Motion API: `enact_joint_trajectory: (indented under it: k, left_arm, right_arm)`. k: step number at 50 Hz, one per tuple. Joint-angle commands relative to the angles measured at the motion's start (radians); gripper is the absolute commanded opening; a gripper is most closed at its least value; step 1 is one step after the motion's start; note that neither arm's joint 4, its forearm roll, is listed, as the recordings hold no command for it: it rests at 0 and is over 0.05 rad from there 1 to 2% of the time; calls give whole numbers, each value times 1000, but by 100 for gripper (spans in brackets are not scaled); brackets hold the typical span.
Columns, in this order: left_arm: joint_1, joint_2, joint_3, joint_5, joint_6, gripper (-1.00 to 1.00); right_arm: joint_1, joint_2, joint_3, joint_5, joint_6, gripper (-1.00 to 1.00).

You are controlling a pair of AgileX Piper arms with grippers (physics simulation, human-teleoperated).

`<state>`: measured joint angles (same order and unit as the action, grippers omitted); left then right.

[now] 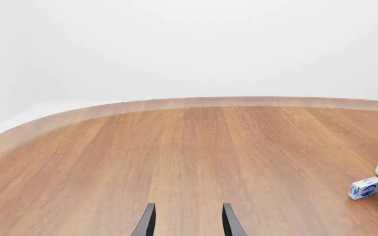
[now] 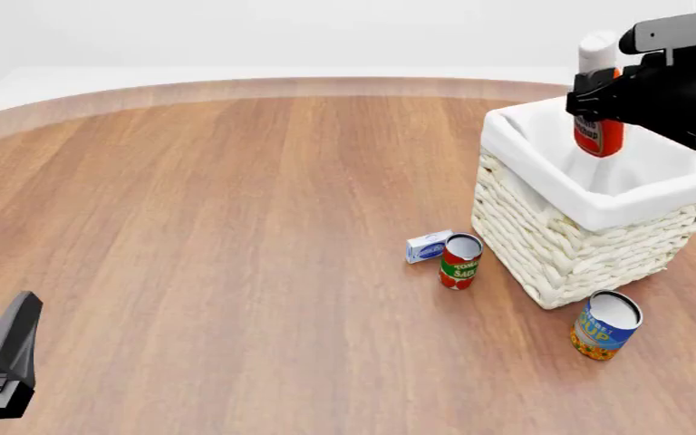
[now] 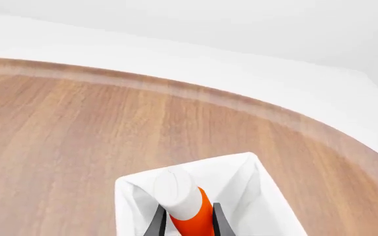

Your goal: Pick up the ketchup, and put it in the basket.

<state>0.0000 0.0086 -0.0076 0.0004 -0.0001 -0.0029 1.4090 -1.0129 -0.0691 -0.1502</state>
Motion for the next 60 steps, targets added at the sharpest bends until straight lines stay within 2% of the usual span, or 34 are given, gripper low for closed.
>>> enact_joint_trajectory:
  k: [1, 36, 37, 60]
  left_arm:
    - [0, 0, 0, 0, 0, 100]
    - [0, 0, 0, 0, 0, 100]
    - [0, 0, 0, 0, 0, 100]
    - [0, 0, 0, 0, 0, 100]
  right_arm:
    - [-7, 31, -8, -9, 4, -100]
    - [2, 92, -19, -18, -21, -100]
    - [3, 93, -18, -18, -25, 100]
    - [8, 89, -11, -26, -37, 100]
